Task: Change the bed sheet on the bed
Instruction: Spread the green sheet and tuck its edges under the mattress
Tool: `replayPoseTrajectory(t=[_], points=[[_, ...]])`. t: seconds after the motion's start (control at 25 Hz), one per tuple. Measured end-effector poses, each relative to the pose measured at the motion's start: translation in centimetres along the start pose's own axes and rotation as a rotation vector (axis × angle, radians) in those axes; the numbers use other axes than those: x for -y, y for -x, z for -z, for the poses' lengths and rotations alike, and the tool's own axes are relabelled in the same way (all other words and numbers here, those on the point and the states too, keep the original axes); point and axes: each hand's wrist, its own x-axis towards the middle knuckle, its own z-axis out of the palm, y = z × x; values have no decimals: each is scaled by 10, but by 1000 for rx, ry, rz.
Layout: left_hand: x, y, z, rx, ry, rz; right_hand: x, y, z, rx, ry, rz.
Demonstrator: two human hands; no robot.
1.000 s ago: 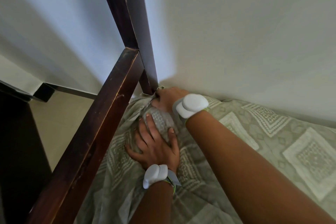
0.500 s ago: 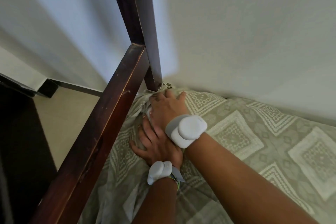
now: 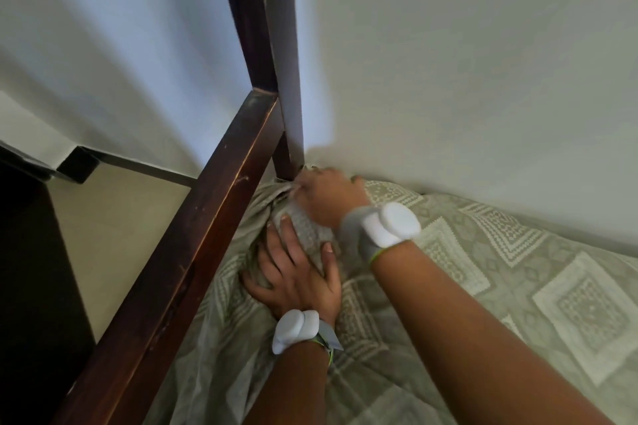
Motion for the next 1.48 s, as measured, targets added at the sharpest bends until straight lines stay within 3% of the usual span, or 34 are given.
replayPoseTrajectory(t=[0.08, 0.2, 0.28, 0.36, 0.6, 0.72, 0.84, 0.96, 1.12, 1.2, 1.32, 1.48], points=[[-3, -2, -1, 8, 1, 23, -24, 1, -5, -123, -26, -57], [-2, 2, -1, 31, 5, 13, -28, -29, -2, 88, -79, -99], [-1, 4, -1, 29, 6, -2, -19, -30, 0, 69, -113, -85], [-2, 2, -2, 24, 1, -3, -25, 14, -11, -102, -45, -74], [-2, 3, -1, 34, 53, -17, -8, 280, -127, -411, 93, -301], [3, -8, 23, 336, 73, -67, -5, 273, -144, -346, 86, -310], [48, 0, 68, 549, -52, -328, -13, 258, -131, -244, 71, -320], [110, 69, 124, 504, -97, -455, 9, 281, -128, -137, -47, -349], [192, 172, 173, 408, -43, -476, 72, 365, -163, -208, -56, -305], [223, 209, 192, 325, -33, -412, 96, 415, -192, -243, -36, -264], [247, 240, 213, 283, -133, -103, 124, 460, -206, -298, -41, -302], [260, 235, 242, 473, -68, 449, 160, 479, -202, -301, -120, -381]])
